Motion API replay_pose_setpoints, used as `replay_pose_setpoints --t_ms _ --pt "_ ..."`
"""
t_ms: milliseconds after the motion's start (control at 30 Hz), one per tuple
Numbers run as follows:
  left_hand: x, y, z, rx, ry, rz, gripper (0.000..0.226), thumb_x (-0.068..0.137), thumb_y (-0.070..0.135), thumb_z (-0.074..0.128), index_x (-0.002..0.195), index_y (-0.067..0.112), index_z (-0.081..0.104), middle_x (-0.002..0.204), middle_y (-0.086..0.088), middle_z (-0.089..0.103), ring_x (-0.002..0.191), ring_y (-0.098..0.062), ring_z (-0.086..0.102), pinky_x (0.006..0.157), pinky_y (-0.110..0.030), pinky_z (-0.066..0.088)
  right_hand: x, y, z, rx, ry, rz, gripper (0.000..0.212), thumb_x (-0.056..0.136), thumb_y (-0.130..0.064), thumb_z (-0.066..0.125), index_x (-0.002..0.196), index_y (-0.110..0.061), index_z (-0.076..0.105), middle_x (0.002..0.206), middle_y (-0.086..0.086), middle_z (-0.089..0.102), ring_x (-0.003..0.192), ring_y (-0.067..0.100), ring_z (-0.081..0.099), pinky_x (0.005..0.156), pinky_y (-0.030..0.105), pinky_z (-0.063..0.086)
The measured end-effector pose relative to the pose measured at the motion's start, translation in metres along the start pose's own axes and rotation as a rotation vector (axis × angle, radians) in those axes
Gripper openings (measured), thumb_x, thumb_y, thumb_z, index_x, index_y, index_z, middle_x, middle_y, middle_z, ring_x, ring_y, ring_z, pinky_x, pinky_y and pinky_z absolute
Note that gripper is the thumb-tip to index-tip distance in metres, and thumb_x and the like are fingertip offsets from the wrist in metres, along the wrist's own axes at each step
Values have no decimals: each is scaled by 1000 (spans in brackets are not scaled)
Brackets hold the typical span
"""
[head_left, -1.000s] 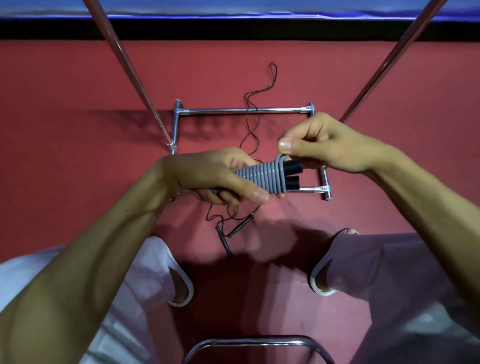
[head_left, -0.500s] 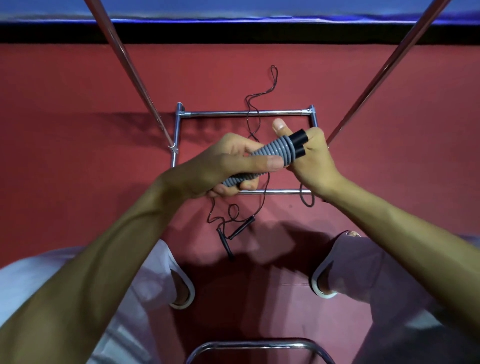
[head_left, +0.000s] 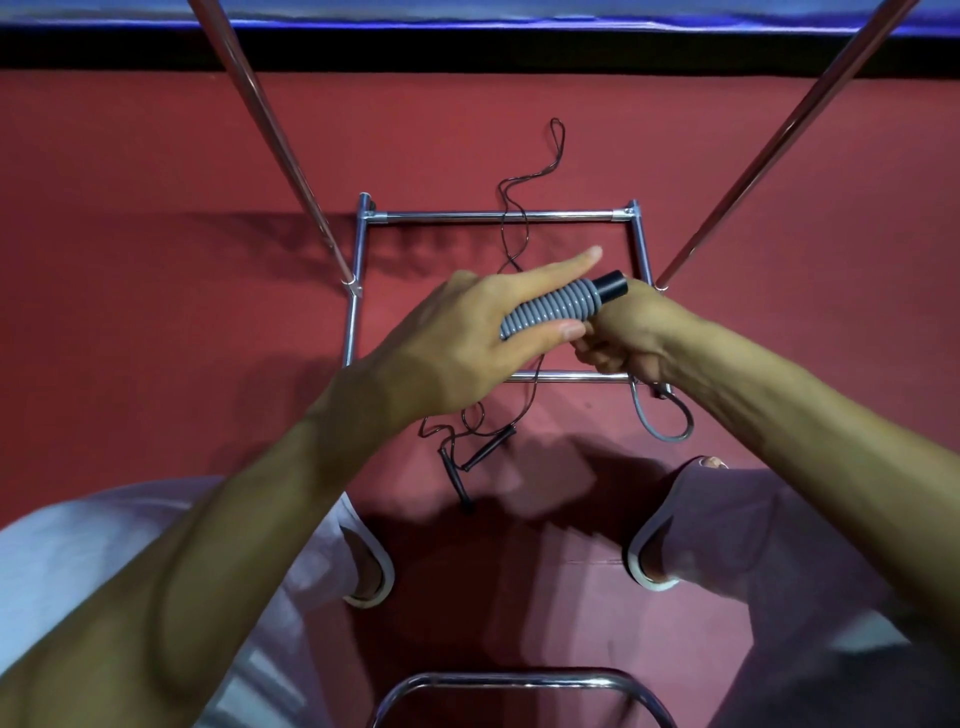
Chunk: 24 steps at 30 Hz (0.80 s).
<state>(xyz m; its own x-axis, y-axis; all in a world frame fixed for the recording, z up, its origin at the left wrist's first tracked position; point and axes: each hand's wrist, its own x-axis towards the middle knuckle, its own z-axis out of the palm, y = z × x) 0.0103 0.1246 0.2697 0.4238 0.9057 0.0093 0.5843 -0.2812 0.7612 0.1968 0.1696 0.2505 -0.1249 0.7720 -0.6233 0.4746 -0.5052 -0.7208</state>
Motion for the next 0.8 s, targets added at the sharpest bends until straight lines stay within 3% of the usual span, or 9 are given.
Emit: replay_pose_setpoints --t_ms 67,133,300,400,467,533,633,733,800 --pt "0 -5 3 37 4 -3 51 95 57 58 144 51 46 91 1 73 75 -18 66 72 -38 54 0 1 2 -70 -24 14 37 87 3 34 57 -17 42 44 -2 38 41 12 27 43 17 16" --pt "-1 -7 6 88 12 -5 44 92 61 56 135 53 46 103 -1 74 93 -25 70 81 -42 56 1 3 3 -143 -33 6 38 87 3 38 55 -17 42 42 -2 38 39 12 26 40 16 18" --pt "-1 -6 13 70 16 -48 33 93 52 61 126 48 56 87 5 73 80 -18 68 74 -35 55 0 12 1 -236 -46 -18 36 93 1 46 61 -15 42 34 -9 37 31 7 27 35 17 19" --pt "5 1 17 -327 37 -155 29 99 30 67 127 35 69 62 19 60 55 -1 53 53 -14 42 4 11 -3 -167 34 -95 39 92 1 43 55 -12 46 36 -5 37 35 12 28 39 18 18" --pt "8 4 10 -552 60 -251 29 101 27 63 130 32 67 57 12 55 45 -9 44 38 -16 31 8 6 -5 -73 67 -147 45 98 -12 46 54 -12 49 42 1 42 37 14 28 44 20 18" --pt "10 5 0 -684 35 -357 27 102 39 58 126 31 69 61 -5 53 38 -14 33 36 -13 24 8 -1 -12 71 93 -189 50 105 -31 49 57 -14 49 51 5 52 39 14 30 45 21 18" --pt "13 3 -11 -905 -78 -507 37 102 52 52 108 18 64 66 -10 51 34 -9 25 36 -9 20 0 -8 -29 45 152 -429 46 98 -37 63 59 -18 51 58 3 54 45 12 36 45 23 25" --pt "13 5 -21 -1112 -242 -585 43 102 58 45 117 18 50 70 -4 47 33 -2 24 32 -10 14 -11 -5 -44 -313 324 -750 21 82 -32 77 73 -18 63 64 -11 57 51 3 45 55 23 35" --pt "12 5 -26 -1190 -303 -605 45 102 60 42 116 18 48 70 -1 45 32 -1 24 31 -11 12 -17 -2 -46 -580 433 -908 19 77 -31 78 82 -20 63 70 -13 56 58 6 48 60 28 41"
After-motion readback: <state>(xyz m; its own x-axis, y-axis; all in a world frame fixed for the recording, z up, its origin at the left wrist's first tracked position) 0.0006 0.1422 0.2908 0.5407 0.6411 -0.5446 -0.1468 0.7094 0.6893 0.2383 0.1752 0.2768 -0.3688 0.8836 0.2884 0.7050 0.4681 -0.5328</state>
